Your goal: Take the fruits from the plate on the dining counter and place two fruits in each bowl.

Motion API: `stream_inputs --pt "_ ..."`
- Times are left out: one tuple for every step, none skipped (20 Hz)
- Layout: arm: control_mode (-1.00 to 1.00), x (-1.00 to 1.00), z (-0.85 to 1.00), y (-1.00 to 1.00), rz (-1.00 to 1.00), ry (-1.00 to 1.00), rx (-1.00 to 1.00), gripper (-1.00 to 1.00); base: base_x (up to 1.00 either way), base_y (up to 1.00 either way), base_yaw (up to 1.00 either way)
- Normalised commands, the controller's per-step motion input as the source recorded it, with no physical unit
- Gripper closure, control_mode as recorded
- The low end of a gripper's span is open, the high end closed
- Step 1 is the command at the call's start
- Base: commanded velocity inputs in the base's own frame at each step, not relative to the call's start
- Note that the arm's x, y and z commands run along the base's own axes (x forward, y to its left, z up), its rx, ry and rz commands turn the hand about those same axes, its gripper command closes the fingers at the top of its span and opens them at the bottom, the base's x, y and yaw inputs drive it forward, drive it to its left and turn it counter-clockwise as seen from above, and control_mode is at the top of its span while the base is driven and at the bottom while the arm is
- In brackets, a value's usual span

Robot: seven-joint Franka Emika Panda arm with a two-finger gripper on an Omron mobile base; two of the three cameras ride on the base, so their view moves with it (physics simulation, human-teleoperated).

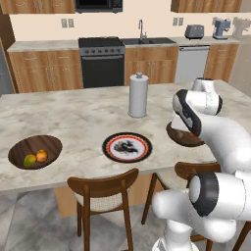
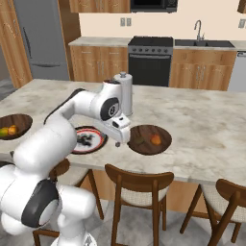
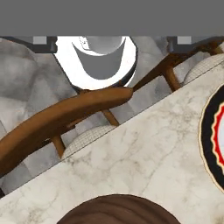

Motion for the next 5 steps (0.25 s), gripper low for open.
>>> stream_inputs --pt "-1.0 -0.7 0.28 0.09 0.07 -0.05 -0.04 -1.0 0.0 0.0 0.0" --pt "-1.0 -0.71 0.28 0.09 0.09 -0.09 -0.05 -1.0 0.0 0.0 0.0" --pt "-1.0 -0.66 0.3 0.09 0.15 -0.12 -0.09 -1.0 0.0 0.0 0.0" --pt "-1.0 -0.66 0.29 0.09 0.17 -0.15 -0.11 -1.0 0.0 0.0 0.0" --pt "-1.0 -0.66 0.28 0.12 0.2 -0.17 -0.13 -1.0 0.0 0.0 0.0"
